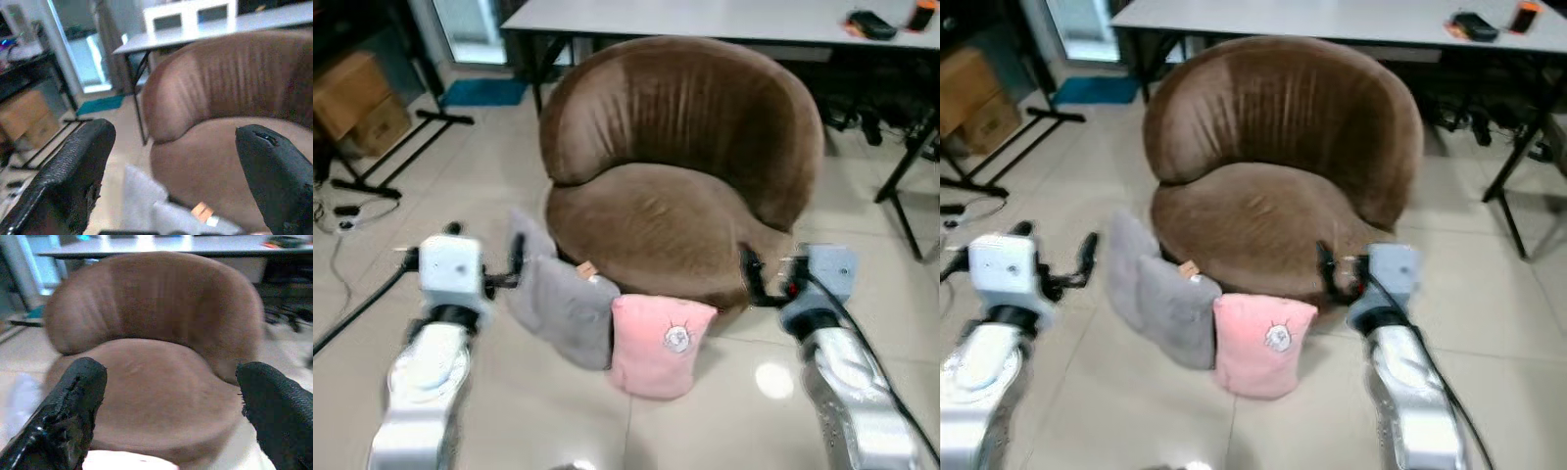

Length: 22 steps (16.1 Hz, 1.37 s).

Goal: Move the pillow to the sofa from floor

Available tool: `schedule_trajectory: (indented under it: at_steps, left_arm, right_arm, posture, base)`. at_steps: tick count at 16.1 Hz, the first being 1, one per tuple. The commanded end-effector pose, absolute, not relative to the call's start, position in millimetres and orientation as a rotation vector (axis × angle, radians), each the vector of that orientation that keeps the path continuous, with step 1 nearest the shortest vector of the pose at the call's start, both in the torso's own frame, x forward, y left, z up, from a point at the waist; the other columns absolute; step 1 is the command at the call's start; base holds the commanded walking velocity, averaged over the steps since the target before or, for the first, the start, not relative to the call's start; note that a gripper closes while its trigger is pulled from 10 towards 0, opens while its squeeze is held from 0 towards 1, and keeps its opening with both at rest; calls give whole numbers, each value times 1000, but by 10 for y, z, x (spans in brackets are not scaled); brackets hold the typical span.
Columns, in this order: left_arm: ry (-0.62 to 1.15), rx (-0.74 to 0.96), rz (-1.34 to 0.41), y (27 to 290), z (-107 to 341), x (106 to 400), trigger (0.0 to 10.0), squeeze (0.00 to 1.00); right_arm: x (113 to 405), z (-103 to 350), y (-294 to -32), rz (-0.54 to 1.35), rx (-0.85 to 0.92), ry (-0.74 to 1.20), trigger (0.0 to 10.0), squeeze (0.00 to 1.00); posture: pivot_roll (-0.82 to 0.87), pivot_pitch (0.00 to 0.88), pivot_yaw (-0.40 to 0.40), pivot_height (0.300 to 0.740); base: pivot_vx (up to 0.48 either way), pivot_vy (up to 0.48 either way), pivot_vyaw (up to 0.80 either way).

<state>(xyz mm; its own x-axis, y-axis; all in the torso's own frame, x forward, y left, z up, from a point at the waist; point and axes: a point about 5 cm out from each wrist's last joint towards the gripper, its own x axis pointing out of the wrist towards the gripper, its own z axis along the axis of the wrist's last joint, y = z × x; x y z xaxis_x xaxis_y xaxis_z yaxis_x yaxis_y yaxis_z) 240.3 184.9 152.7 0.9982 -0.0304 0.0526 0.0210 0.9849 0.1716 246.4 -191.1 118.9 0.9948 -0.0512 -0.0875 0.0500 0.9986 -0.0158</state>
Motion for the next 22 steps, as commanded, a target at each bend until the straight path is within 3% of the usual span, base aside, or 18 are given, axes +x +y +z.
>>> schedule_trajectory:
  at_steps: [1, 11, 15, 20, 22]
  left_arm:
    - [-44, 198, -11, 1929, 1515, 2418, 10000, 1000]
    - [-50, 213, -49, 1859, 1500, 2466, 10000, 1000]
    - [-49, 225, -50, 1874, 1520, 2466, 10000, 1000]
    - [-59, 239, -42, 1903, 1535, 2489, 10000, 1000]
    - [-59, 245, -51, 1884, 1535, 2496, 10000, 1000]
  right_arm:
    - [2487, 1249, -1871, -55, -6, 55, 10000, 0]
    - [2495, 1319, -1775, 27, -61, 9, 10000, 0]
    - [2503, 1291, -1693, 63, -31, 17, 10000, 0]
    - [2507, 1271, -1694, 56, -10, 27, 10000, 0]
    - [2524, 1268, -1689, 55, -91, 26, 10000, 0]
  posture:
    - [-68, 54, 52, 740]
    - [-67, 46, 46, 740]
    - [-54, 55, 53, 740]
    - [-51, 67, 67, 740]
    - [-47, 68, 68, 740]
  base:
    - [398, 0, 0]
    - [380, 0, 0]
    - [356, 0, 559]
    - [52, 0, 0]
    - [0, 0, 0]
